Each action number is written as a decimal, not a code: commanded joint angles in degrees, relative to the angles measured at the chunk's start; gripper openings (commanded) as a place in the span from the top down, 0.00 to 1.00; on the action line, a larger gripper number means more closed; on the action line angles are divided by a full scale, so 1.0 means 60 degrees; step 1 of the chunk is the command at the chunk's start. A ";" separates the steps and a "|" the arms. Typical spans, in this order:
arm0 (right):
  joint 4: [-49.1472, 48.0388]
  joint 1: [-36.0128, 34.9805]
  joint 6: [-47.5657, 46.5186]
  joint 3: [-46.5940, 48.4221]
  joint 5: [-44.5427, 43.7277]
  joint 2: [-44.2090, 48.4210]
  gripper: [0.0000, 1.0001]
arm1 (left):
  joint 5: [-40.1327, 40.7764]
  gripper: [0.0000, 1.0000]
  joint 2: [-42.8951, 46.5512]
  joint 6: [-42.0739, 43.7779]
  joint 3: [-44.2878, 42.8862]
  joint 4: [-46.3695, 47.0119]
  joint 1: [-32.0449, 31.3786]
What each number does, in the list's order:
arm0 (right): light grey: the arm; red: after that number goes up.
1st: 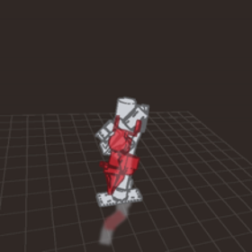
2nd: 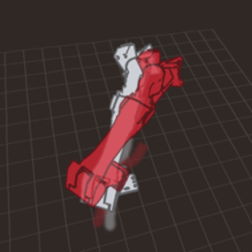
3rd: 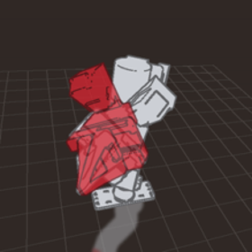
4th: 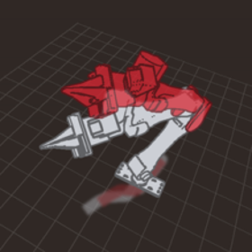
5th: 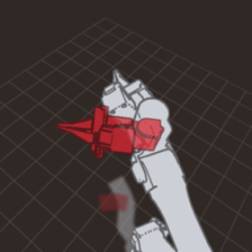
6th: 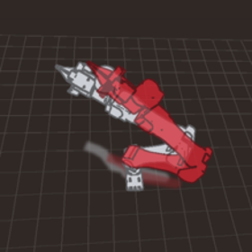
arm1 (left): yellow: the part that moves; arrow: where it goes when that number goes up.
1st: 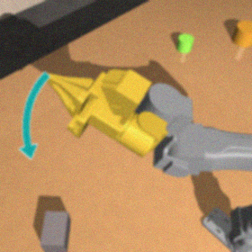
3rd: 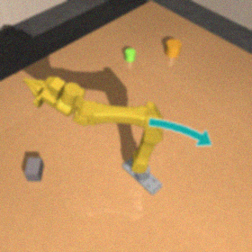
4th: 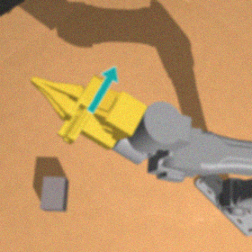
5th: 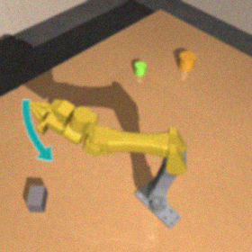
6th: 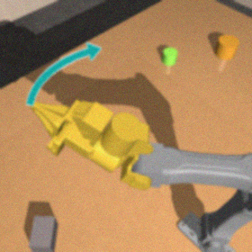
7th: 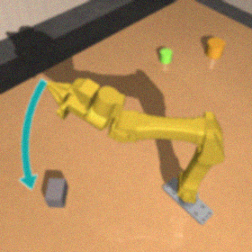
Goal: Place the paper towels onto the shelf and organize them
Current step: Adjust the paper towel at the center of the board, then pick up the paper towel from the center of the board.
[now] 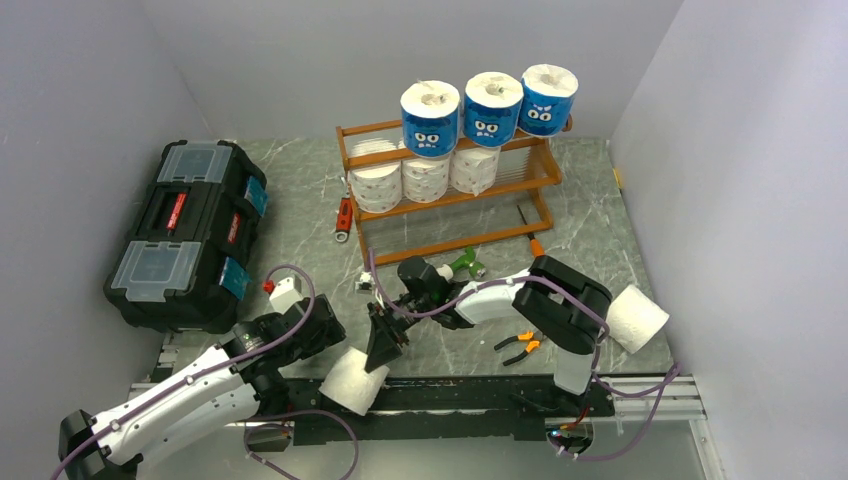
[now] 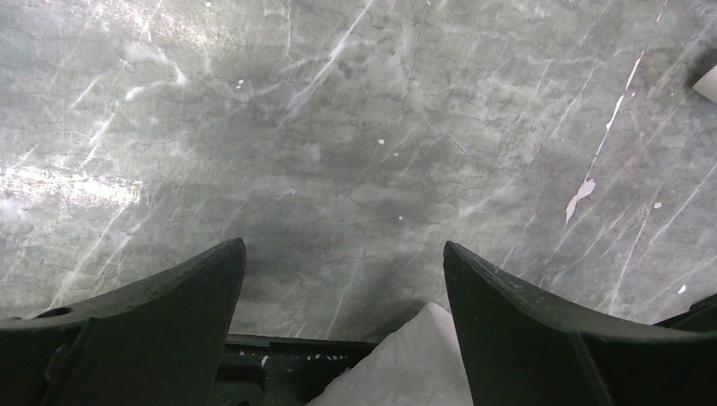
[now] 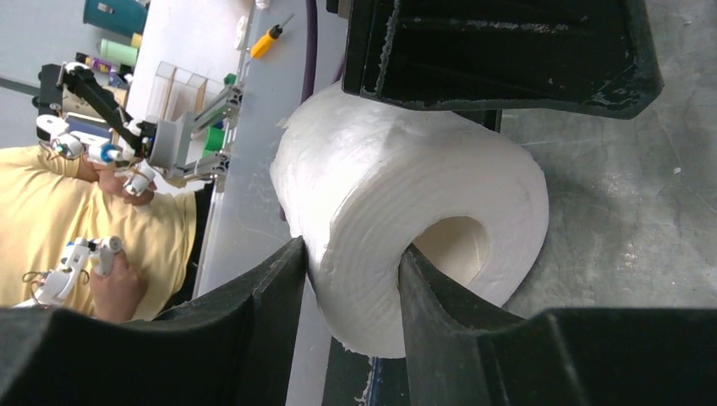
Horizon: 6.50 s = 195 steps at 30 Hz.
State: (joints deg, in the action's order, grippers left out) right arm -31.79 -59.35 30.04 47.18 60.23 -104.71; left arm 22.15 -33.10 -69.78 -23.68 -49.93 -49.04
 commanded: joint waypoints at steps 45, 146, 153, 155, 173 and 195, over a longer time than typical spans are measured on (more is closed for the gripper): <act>1.0937 -0.0767 -0.2107 0.2770 -1.2839 0.3408 0.50 | 0.0850 0.05 -0.0046 0.0799 -0.0604 0.0630 0.0035; 0.9455 0.1522 0.2127 0.0711 -1.0718 0.5160 0.70 | 0.0510 0.07 0.0462 -0.0131 0.0794 0.2219 0.0059; 0.9770 0.1395 0.2156 0.1101 -1.0758 0.5410 0.74 | 0.0583 0.07 0.0575 -0.0166 0.0761 0.2064 0.0065; 0.9918 0.1365 0.2142 0.1290 -1.0831 0.5590 0.75 | 0.0603 0.06 0.0618 -0.0166 0.0758 0.2049 0.0064; 1.0763 0.1965 0.3570 0.2913 -1.1688 0.5826 0.86 | 0.0603 0.06 0.0644 -0.0277 0.0675 0.1861 0.0070; 0.9694 0.2106 0.4641 0.4494 -1.1609 0.3123 0.91 | 0.0678 0.07 0.1194 -0.0517 0.0583 0.1270 0.0058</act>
State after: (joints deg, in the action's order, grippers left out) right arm 31.42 -46.89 55.99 69.60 -9.37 -84.14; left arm 25.32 -27.11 -71.26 -18.96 -40.60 -48.82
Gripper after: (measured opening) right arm 0.346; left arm 0.935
